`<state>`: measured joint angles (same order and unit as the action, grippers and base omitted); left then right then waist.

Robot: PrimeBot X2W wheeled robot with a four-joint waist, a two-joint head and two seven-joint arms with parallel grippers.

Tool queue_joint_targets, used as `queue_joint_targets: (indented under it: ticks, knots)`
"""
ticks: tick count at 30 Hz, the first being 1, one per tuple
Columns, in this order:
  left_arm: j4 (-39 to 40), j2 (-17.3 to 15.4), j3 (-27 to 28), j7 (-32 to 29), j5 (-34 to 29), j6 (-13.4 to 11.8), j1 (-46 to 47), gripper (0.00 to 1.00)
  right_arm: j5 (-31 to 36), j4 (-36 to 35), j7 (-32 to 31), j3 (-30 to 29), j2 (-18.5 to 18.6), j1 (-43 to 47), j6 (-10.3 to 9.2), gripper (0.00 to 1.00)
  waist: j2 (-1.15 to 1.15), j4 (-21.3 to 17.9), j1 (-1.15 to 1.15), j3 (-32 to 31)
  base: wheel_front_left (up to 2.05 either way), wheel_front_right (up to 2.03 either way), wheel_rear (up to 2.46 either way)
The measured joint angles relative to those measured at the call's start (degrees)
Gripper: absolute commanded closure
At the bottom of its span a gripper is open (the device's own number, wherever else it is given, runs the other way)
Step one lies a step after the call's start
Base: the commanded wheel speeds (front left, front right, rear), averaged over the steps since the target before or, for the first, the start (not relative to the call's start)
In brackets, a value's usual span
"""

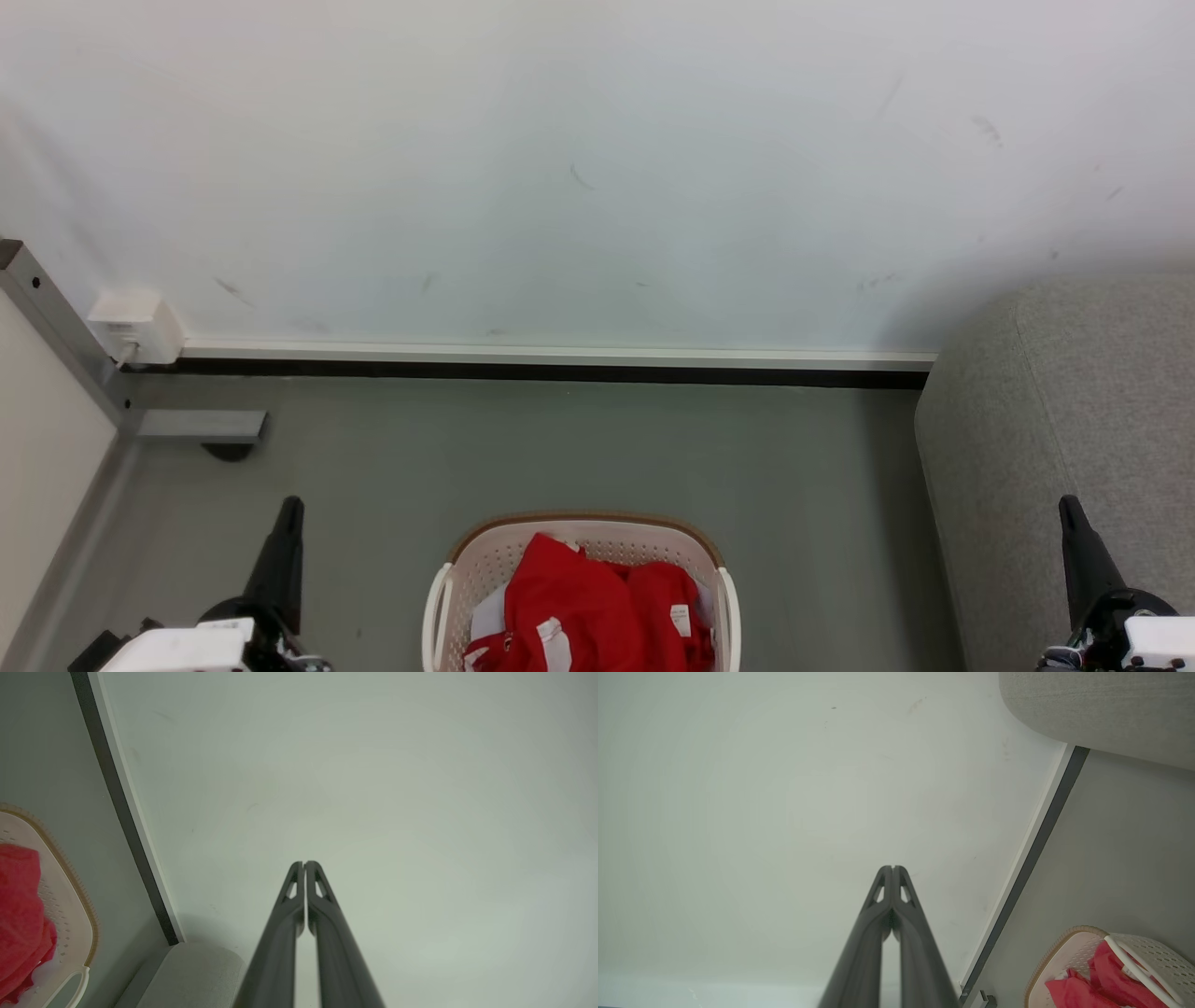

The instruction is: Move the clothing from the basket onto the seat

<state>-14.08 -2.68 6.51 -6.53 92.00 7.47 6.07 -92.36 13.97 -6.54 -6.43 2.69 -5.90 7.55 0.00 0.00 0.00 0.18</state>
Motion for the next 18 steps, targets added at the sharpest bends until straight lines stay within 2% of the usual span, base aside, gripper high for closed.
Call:
queue_joint_targets:
  ticks: [18]
  knots:
    - [0.00, 0.00, 0.00, 0.00, 0.00, 0.00, 0.00, 1.00, 0.00, 0.00, 0.00, 0.00, 0.00, 0.00, 0.00, 1.00, 0.00, 0.00, 0.00, 0.00, 0.00, 0.00, 0.00]
